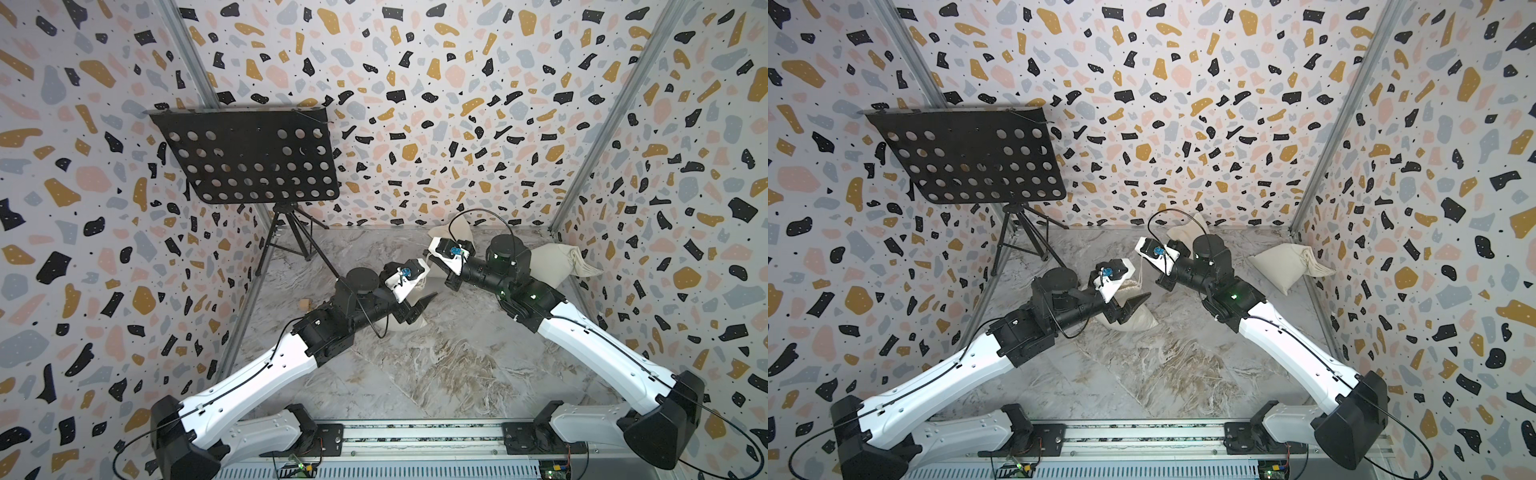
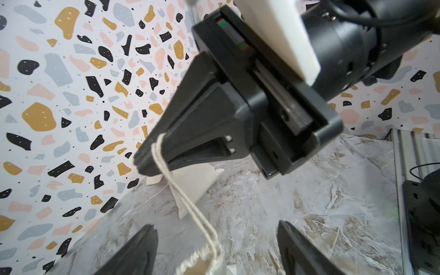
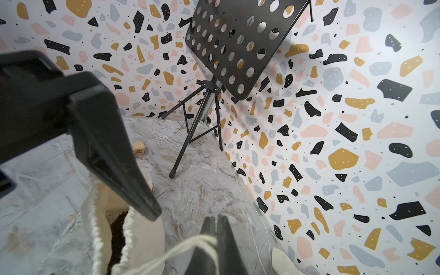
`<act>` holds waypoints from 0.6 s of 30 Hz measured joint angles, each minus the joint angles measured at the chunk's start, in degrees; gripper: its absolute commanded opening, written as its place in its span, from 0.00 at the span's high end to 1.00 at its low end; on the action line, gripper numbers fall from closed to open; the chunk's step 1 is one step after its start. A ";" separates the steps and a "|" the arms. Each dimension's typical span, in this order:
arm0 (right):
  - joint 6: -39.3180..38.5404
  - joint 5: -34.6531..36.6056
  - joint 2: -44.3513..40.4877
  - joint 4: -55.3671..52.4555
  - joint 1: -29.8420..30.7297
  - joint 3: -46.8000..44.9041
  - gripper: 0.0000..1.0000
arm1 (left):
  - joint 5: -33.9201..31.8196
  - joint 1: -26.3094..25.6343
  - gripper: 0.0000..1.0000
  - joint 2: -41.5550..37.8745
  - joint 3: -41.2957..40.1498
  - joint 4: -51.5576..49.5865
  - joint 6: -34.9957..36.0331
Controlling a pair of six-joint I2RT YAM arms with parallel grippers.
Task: Close the soil bag
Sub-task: Frap the soil bag at the center of the board.
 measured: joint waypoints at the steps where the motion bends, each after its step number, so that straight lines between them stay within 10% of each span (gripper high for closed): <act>1: 0.02 0.11 -0.04 -0.07 0.04 0.00 1.00 | -0.22 -0.09 0.30 0.55 0.44 0.11 0.17; 11: -0.07 4.50 -3.63 -0.09 0.11 -1.01 1.00 | -8.09 -0.17 0.91 8.59 4.35 1.18 2.32; 18: -1.46 13.29 -8.96 -3.65 1.07 -5.55 1.00 | -15.15 0.96 0.90 7.34 0.50 6.14 1.99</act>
